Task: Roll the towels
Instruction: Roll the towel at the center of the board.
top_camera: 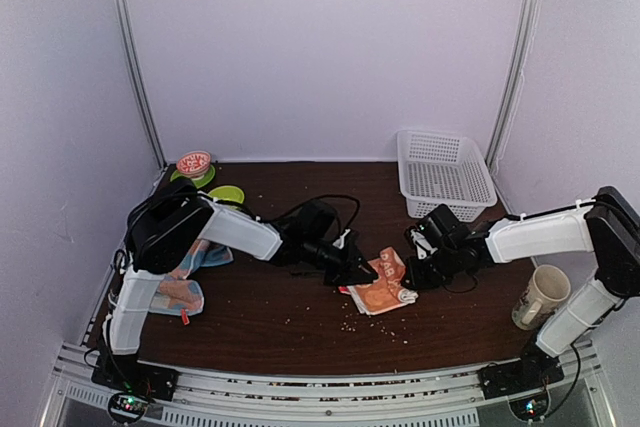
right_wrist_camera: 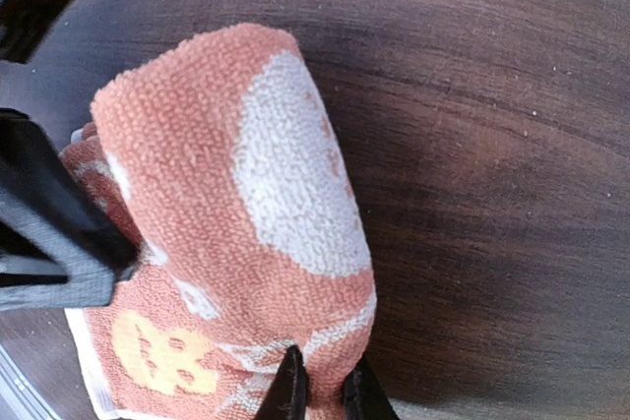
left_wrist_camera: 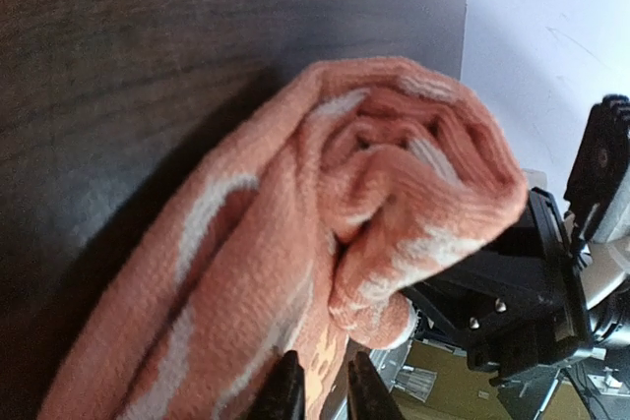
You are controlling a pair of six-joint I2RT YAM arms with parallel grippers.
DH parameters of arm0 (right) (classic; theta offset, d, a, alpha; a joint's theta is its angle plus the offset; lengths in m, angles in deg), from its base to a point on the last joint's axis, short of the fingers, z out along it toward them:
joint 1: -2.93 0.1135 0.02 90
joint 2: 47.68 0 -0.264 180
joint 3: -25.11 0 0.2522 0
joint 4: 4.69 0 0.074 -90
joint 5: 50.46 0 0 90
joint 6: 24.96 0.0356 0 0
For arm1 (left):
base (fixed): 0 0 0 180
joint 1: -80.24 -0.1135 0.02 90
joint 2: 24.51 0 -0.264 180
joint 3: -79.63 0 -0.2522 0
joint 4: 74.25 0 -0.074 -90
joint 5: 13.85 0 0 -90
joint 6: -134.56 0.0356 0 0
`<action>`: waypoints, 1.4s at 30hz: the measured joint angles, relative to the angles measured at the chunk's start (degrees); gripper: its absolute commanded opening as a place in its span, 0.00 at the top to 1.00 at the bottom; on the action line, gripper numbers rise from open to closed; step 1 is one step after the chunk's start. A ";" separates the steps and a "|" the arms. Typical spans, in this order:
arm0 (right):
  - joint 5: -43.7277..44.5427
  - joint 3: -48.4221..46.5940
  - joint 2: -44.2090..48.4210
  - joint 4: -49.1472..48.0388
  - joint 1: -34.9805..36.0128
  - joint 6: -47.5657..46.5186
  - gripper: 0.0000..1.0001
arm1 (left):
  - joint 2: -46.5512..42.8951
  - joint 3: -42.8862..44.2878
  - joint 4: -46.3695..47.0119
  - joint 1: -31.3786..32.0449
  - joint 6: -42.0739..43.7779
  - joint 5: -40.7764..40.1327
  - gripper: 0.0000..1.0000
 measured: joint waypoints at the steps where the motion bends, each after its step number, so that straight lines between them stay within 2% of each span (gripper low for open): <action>1: 0.50 -0.22 -0.09 0.28 0.28 -0.13 0.88 | -0.94 -0.48 -0.87 0.00 0.52 -0.09 0.83; 5: 1.88 -0.55 -0.28 0.70 1.05 -0.31 0.88 | -3.41 -0.11 -1.40 0.00 2.08 -0.22 0.84; 10: 2.84 -0.83 -0.37 1.07 1.53 -0.35 0.88 | -3.15 5.20 -1.18 0.00 2.12 -0.20 0.84; 16: 3.19 -1.38 -0.66 1.75 1.81 -0.46 0.87 | -0.48 11.67 0.00 0.00 1.73 0.04 0.84; 22: 3.34 -2.10 -1.09 2.51 2.10 -0.55 0.85 | 3.93 14.25 0.09 0.00 0.70 0.55 0.84; 25: 3.37 -2.12 -1.14 2.62 2.10 -0.72 0.79 | 5.35 14.34 -0.02 0.00 0.50 0.70 0.85; 34: 3.30 -2.32 -0.37 4.15 2.08 -0.81 0.45 | 7.08 14.32 -2.10 -0.61 0.37 0.33 0.87; 42: -2.12 -0.92 2.58 2.84 -0.13 1.99 0.39 | 7.17 13.94 -3.43 -1.27 1.14 -0.13 0.88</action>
